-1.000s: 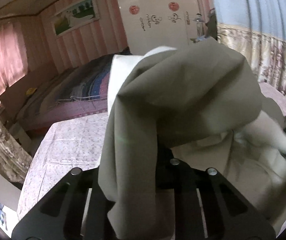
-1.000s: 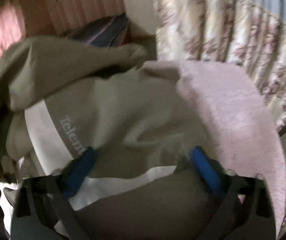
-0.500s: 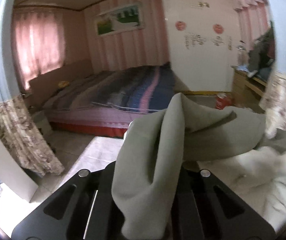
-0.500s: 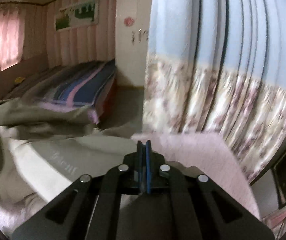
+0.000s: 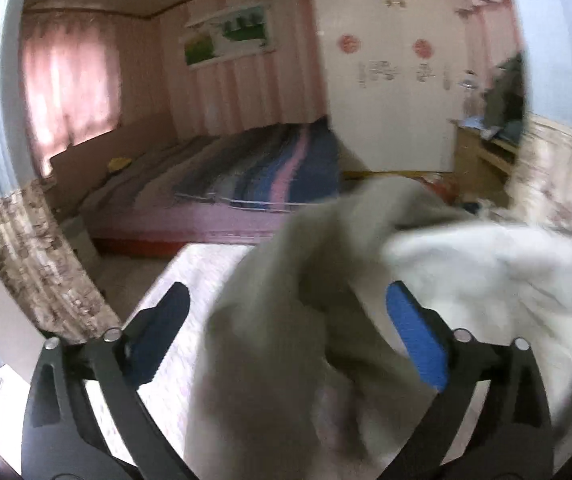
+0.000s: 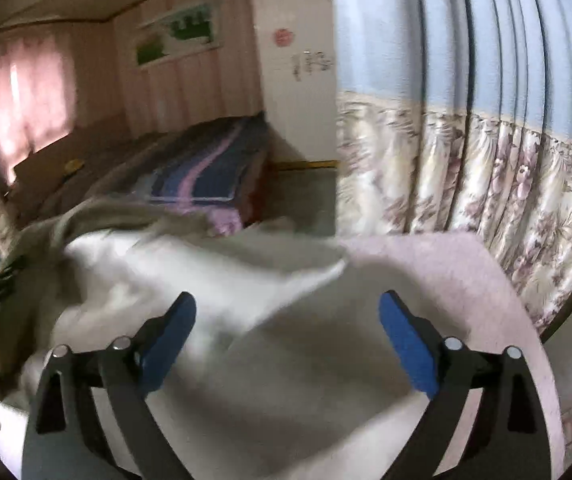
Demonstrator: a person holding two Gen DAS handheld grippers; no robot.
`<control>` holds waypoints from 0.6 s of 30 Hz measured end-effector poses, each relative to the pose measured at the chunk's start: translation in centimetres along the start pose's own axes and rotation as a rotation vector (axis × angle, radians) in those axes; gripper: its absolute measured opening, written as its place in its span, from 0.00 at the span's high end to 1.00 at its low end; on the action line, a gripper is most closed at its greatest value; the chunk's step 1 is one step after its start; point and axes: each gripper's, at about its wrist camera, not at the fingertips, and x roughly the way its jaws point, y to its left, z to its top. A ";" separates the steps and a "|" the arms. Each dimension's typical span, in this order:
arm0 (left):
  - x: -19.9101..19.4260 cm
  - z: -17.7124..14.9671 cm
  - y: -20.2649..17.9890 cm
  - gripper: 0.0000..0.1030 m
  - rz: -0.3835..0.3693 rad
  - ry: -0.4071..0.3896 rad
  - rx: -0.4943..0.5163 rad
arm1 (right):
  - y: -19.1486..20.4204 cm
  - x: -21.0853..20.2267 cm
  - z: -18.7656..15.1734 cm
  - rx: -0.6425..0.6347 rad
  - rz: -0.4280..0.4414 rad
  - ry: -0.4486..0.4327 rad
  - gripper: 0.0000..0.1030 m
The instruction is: Fold large clothes
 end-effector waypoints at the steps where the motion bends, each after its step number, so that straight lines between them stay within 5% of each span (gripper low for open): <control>1: -1.2 -1.1 -0.5 0.03 -0.019 0.001 0.007 | 1.1 -1.2 -1.8 -0.021 0.004 0.005 0.05; 7: -7.3 -8.3 -3.0 0.03 -0.111 0.016 0.039 | 1.5 -4.4 -10.2 -0.012 -0.152 0.026 0.04; 10: -10.3 -11.4 -3.0 0.03 -0.125 -0.004 0.022 | -0.3 -5.3 -12.8 0.070 -0.160 0.048 0.04; 18: -12.5 -14.7 -1.9 0.03 -0.137 0.016 -0.054 | -0.5 -3.2 -15.1 0.179 0.100 0.113 0.04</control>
